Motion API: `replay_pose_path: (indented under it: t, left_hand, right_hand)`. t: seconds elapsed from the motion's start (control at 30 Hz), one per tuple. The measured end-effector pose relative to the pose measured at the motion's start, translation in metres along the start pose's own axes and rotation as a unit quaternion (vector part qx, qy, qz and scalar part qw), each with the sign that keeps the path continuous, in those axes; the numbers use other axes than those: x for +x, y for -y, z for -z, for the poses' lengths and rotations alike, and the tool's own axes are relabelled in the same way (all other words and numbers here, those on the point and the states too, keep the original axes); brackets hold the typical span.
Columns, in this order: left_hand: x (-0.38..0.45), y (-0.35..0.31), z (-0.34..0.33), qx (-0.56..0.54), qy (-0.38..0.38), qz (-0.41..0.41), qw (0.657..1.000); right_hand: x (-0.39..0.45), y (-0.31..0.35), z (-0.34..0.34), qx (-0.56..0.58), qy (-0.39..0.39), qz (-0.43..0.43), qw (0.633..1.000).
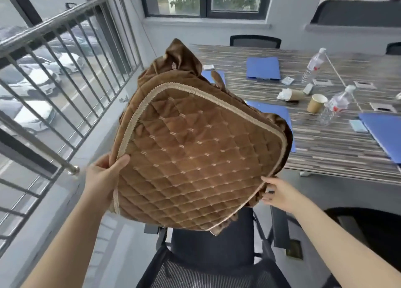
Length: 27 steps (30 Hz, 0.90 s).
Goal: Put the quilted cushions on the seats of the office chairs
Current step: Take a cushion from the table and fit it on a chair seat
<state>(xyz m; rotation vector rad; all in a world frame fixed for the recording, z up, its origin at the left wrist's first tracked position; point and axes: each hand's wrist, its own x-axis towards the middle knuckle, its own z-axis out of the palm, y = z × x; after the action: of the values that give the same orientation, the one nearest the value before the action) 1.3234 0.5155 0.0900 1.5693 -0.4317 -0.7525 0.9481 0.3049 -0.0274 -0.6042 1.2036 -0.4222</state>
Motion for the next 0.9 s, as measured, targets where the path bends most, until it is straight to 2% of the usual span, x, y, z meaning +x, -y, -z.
replay_pose_path:
  t: [0.1,0.27,0.37,0.47,0.67,0.9]
  left_hand:
    - [0.019,0.022,-0.002,0.004,0.041,0.012,0.999]
    - [0.049,0.079,-0.026,0.147,0.098,0.014,0.984]
    - [0.063,0.127,-0.047,0.202,0.054,0.016,0.978]
    - [0.068,0.178,-0.06,0.22,0.031,0.055,0.973]
    - [0.064,0.285,-0.077,0.236,-0.001,0.127,0.963]
    - [0.047,0.386,-0.081,0.328,-0.048,0.227,0.916]
  right_hand:
    - [-0.001,-0.005,0.002,0.029,-0.029,0.04,0.998]
    - [0.016,-0.01,0.009,0.069,-0.162,0.138,0.975]
    - [0.033,-0.013,0.011,0.057,-0.215,0.182,0.958]
    - [0.052,-0.031,0.017,0.028,-0.253,0.214,0.943]
    - [0.104,-0.087,0.05,-0.09,-0.333,0.206,0.916]
    - [0.145,-0.141,0.072,-0.261,-0.314,0.199,0.891]
